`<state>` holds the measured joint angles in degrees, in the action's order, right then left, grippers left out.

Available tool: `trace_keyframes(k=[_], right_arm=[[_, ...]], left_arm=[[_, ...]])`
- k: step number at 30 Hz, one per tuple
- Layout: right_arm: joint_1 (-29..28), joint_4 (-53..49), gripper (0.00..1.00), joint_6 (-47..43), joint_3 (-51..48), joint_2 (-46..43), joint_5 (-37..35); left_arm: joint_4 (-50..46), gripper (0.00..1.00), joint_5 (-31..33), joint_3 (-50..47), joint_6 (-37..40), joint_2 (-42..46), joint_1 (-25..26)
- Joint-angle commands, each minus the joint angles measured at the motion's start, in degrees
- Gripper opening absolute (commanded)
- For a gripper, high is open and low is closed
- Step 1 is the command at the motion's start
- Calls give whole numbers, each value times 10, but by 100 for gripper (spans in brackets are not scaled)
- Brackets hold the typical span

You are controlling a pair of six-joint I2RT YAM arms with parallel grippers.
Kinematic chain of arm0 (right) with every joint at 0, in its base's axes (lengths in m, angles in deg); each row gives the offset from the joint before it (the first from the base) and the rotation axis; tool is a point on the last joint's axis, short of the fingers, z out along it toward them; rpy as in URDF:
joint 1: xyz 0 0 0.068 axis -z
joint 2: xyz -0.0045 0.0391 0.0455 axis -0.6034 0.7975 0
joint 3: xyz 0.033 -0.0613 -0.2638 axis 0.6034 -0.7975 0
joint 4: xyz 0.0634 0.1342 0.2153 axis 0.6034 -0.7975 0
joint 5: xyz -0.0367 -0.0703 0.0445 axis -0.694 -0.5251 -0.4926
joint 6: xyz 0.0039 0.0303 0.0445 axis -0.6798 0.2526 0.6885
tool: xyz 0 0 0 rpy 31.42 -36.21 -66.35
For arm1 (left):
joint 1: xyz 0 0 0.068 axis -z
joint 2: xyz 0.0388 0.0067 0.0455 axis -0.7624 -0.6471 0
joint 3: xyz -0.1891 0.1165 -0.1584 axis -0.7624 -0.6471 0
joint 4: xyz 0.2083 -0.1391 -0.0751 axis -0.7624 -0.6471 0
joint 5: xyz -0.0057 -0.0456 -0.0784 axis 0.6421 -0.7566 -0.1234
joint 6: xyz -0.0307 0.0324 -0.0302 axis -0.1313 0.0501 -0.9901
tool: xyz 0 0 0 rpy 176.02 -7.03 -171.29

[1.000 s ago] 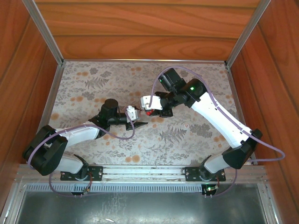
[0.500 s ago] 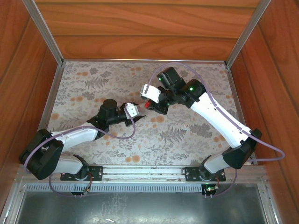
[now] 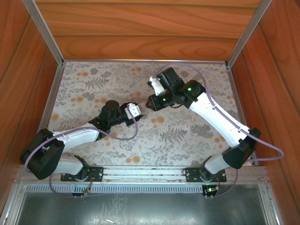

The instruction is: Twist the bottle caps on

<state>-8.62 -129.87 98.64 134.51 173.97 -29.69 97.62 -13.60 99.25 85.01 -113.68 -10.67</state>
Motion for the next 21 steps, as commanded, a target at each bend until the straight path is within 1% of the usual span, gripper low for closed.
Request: trace_keyframes(k=[1, 2, 5, 7, 10, 11, 13, 15, 17, 19, 21], right_arm=[[-3, -18, 27, 69, 10, 0, 51], [-1, -18, 29, 59, 10, -1, 51], [1, -3, 41, -15, 7, -10, 59], [5, 8, 49, -86, -1, -23, 59], [9, 23, 68, -227, -16, -49, 71], [9, 31, 72, -271, -26, -59, 71], [10, 45, 73, -351, -48, -81, 64], [11, 62, 77, -441, -78, -107, 72], [12, 73, 79, -524, -103, -131, 90], [13, 58, 79, -600, -107, -138, 103], [14, 19, 79, -664, -92, -131, 112]], left_arm=[[5, 54, 28, 17, 5, -6, 4], [5, 54, 25, 17, 6, -6, 4], [5, 55, 5, 8, 2, 0, 5], [5, 55, -25, 1, 1, 4, 3], [5, 55, -54, -7, 1, 5, 3], [5, 55, -62, -9, 2, 4, 2], [6, 55, -77, -14, 2, 2, 2], [5, 55, -99, -16, 5, 0, 1], [6, 55, -124, -17, 7, -1, 0], [5, 55, -141, -16, 4, 0, 1], [3, 55, -154, -16, 3, 0, 1]])
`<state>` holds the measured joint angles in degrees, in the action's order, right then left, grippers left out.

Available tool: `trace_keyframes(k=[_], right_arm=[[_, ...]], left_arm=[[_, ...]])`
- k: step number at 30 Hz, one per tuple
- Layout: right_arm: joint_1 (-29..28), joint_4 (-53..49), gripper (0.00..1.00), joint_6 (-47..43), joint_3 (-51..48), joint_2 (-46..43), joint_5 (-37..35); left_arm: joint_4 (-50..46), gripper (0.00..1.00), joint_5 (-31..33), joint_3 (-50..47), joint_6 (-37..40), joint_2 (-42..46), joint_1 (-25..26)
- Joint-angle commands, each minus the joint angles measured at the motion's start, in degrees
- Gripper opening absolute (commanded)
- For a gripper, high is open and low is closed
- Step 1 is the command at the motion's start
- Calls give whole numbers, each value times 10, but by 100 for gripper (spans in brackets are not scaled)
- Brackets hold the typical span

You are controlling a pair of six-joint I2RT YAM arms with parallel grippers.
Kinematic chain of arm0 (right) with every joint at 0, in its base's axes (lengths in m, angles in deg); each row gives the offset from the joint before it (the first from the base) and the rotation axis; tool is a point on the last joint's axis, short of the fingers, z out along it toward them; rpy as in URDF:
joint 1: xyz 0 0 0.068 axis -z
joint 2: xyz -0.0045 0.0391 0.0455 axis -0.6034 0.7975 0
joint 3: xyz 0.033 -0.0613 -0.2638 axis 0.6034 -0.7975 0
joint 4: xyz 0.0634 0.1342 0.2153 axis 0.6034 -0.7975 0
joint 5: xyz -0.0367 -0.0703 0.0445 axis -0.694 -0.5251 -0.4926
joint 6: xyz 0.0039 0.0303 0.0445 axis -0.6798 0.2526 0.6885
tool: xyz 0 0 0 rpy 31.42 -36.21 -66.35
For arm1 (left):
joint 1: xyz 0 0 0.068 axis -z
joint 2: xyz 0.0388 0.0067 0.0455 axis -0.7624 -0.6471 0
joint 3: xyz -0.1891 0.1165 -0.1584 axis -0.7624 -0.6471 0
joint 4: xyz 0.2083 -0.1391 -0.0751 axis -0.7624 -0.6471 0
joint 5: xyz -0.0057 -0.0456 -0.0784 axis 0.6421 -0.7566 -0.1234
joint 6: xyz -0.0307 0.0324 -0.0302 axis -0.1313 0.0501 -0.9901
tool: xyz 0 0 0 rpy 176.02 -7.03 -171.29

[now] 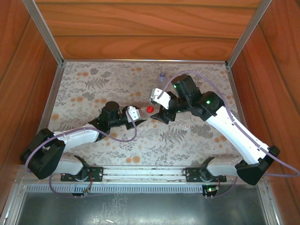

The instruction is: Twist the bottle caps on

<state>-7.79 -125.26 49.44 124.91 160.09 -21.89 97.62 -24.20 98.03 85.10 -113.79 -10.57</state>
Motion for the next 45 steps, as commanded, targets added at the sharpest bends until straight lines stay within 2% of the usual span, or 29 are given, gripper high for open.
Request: trace_keyframes(k=[1, 5, 10, 21, 36, 45], right_arm=[[6, -44, 79, -191, 13, 14, 36], [5, -91, 76, -242, 45, 43, 39], [5, -80, 71, -240, 58, 69, 16], [5, -80, 46, -229, 63, 88, 22], [3, -81, 42, -219, 67, 100, 16], [0, -85, 31, -186, 72, 99, 19]], left_arm=[[2, 55, -53, -3, 1, 2, -1], [-1, 55, -78, -2, -1, 3, 0], [-4, 55, -85, -3, 3, 2, -1], [-6, 55, -85, 2, 8, -2, -1], [-7, 55, -89, -1, 3, 4, -1], [-8, 55, -74, -1, 1, 1, -1]])
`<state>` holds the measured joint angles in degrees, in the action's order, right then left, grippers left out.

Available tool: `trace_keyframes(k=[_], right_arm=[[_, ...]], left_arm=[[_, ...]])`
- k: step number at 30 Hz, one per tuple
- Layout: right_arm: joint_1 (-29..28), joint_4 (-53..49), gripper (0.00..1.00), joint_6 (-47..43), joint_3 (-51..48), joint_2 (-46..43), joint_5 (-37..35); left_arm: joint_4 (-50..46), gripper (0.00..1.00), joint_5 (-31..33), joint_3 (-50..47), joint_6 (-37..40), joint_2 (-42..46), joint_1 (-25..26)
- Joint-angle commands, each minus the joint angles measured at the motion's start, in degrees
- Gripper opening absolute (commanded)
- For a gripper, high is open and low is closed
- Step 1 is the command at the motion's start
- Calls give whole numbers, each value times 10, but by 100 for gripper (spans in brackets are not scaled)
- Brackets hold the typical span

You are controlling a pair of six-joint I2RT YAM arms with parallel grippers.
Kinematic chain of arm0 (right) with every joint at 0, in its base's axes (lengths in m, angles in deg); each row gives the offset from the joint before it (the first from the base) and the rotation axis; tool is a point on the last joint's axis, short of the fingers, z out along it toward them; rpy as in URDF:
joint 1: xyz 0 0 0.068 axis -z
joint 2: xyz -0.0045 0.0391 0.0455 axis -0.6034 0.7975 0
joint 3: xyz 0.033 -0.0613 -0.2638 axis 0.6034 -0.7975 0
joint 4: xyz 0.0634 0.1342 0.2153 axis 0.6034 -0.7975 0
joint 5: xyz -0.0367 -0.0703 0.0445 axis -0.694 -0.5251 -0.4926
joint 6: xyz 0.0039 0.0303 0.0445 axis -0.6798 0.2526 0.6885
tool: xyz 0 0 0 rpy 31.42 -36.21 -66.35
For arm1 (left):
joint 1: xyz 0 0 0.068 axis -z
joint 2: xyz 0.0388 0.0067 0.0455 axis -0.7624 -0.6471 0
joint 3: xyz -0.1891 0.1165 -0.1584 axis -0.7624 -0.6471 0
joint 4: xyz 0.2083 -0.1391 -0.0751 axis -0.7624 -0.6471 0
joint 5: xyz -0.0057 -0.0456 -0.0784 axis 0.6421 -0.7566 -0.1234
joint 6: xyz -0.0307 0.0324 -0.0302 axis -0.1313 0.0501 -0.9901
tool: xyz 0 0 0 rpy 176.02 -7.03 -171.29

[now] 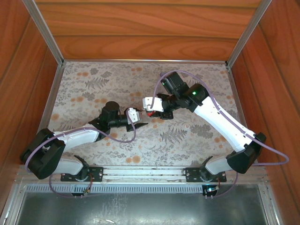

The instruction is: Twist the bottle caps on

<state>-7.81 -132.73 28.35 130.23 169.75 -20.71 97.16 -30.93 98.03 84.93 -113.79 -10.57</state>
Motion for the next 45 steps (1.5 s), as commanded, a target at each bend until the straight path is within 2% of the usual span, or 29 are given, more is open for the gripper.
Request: trace_keyframes(k=[1, 6, 11, 15, 20, 27, 31, 35, 38, 40, 42, 45], right_arm=[[0, -8, 27, 46, 21, 4, 6], [0, -36, 19, 113, 43, 16, 21], [0, -23, 19, 199, 24, 8, 31], [0, 21, 21, 351, 10, -1, 5], [0, 48, 23, 529, 7, 1, 1], [1, 27, 12, 792, 24, 11, -34], [5, 15, 10, 863, 29, 15, -31], [14, 8, 17, 850, 39, 19, -22], [21, 12, 32, 789, 47, 20, -5], [22, 34, 47, 694, 39, 8, 15], [22, 54, 48, 610, 26, -8, 16], [22, 67, 54, 433, 2, -37, 37]], left_arm=[[-3, 55, 2, 0, 2, 0, -1], [-4, 55, 62, 5, 1, 0, -1], [-3, 55, 140, 10, -7, 2, 0], [-3, 55, 192, 14, -7, 1, 0], [-4, 55, 224, 21, -7, -8, 1], [-3, 55, 240, 34, 0, -32, 3], [-4, 55, 237, 43, 7, -45, 4], [-3, 55, 226, 42, 7, -47, 4], [-3, 55, 206, 36, 7, -47, 3], [-3, 56, 184, 28, 2, -45, 3], [-4, 56, 150, 20, 3, -40, 3], [-4, 56, 85, 11, 5, -38, 1]])
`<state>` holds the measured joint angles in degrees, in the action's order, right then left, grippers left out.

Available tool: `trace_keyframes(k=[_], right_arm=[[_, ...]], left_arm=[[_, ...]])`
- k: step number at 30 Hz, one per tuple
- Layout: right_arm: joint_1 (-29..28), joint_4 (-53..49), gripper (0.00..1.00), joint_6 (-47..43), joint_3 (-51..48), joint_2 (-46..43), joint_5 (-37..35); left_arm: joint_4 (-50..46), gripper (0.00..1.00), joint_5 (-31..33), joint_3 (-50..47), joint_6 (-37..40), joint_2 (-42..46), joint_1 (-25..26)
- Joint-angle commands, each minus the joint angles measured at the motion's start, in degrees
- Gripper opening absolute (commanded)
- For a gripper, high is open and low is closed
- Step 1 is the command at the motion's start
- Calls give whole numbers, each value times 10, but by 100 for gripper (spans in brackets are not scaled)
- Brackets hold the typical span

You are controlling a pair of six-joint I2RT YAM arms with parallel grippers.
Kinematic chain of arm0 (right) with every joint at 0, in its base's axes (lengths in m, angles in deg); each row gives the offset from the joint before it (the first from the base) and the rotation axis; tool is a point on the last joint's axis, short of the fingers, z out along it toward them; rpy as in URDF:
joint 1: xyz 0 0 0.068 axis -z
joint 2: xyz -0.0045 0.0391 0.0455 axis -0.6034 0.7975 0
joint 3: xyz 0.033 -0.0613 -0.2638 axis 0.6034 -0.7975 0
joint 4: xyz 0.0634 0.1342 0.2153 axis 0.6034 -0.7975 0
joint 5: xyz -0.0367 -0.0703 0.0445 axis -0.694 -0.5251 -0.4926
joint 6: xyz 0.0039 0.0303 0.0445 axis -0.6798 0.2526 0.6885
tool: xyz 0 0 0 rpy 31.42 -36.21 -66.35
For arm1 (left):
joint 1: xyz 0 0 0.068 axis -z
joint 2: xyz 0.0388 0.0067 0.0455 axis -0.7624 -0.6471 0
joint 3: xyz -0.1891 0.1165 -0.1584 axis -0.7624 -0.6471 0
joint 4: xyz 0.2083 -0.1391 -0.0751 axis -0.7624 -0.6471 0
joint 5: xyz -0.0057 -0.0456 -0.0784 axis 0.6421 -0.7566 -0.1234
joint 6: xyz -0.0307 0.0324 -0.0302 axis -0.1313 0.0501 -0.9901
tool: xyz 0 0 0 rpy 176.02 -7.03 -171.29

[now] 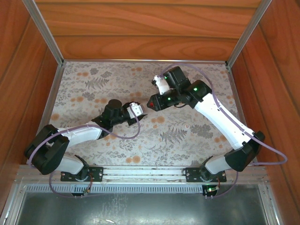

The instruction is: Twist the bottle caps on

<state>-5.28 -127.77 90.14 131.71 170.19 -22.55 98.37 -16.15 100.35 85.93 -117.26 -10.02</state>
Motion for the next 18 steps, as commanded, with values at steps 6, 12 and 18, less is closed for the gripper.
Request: trace_keyframes(k=[6, 12, 18], right_arm=[[-4, -39, 57, -472, -20, -66, 95], [-7, -111, 55, -642, 14, -36, 109], [-16, -149, 52, -704, 48, 6, 94]], left_arm=[[-15, 57, -160, -24, -7, 1, -6], [-16, 57, -186, -38, -7, 6, -8], [-17, 57, -200, -42, -8, 10, -13]])
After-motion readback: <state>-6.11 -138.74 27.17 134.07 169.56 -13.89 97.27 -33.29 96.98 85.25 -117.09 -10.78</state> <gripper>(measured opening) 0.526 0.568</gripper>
